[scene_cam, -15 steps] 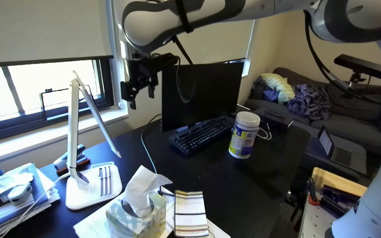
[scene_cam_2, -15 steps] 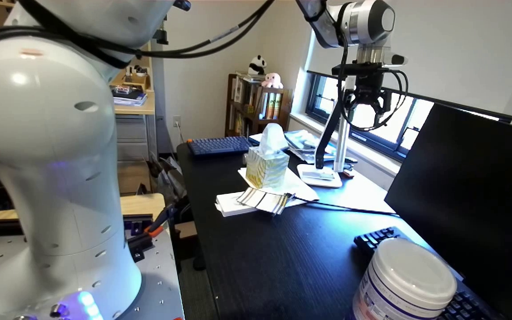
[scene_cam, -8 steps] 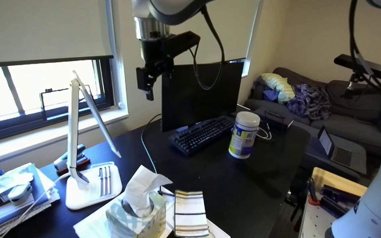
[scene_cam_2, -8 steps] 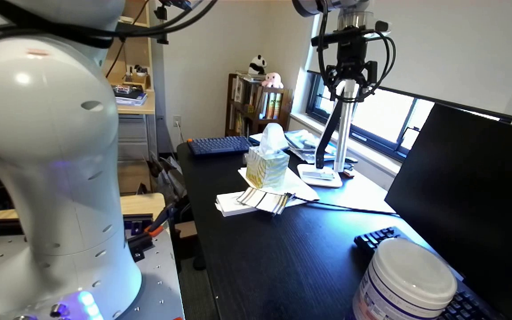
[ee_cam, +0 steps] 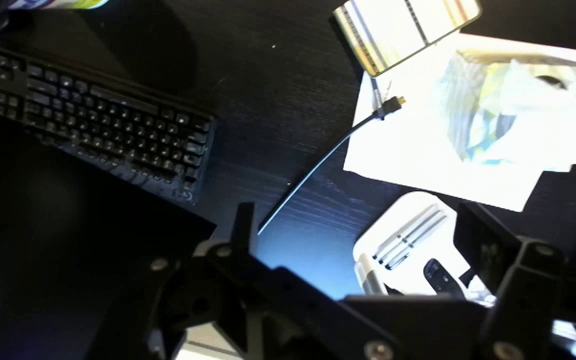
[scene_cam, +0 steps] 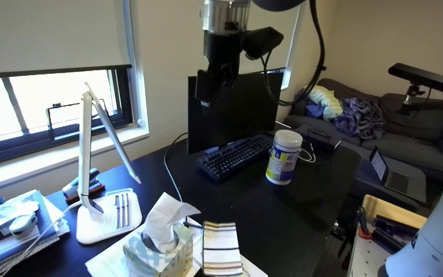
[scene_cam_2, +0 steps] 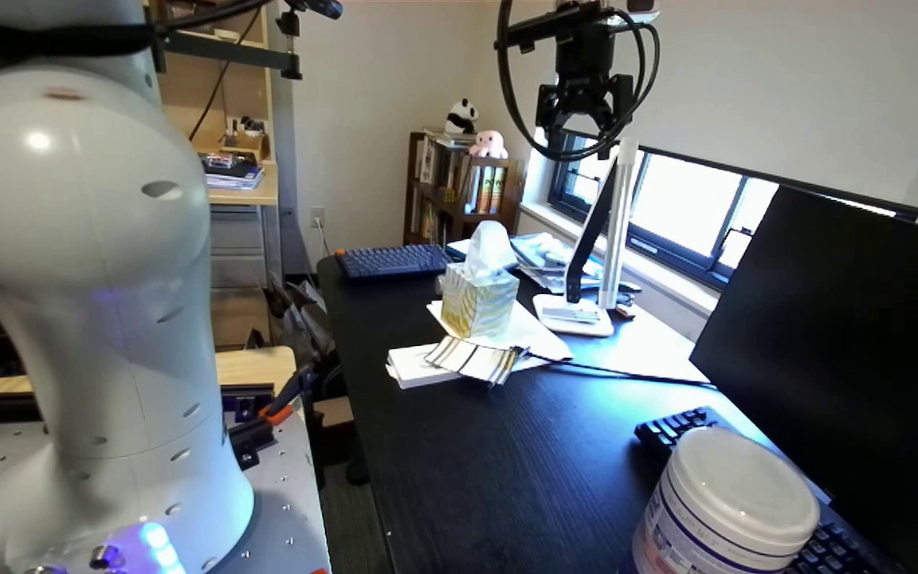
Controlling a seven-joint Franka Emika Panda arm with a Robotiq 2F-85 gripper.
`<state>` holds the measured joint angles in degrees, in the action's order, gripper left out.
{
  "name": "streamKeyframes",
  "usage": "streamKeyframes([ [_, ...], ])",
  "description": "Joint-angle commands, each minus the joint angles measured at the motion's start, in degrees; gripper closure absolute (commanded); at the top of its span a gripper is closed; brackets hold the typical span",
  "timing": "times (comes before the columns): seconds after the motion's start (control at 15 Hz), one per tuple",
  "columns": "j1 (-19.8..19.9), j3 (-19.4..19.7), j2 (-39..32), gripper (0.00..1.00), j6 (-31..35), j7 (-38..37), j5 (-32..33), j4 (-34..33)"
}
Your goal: Push the lamp downwards
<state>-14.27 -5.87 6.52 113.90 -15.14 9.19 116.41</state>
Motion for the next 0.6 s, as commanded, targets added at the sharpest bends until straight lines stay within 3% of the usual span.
streamKeyframes([
  [0.0, 2.4, 0.23, 9.27, 0.0, 1.22, 5.31, -11.66, 9.55],
  [0.13, 3.46, 0.79, 11.63, 0.0, -0.07, 5.24, -15.28, 11.66],
  [0.53, 5.73, 0.05, 11.09, 0.0, -0.86, 3.22, -14.71, 11.42],
])
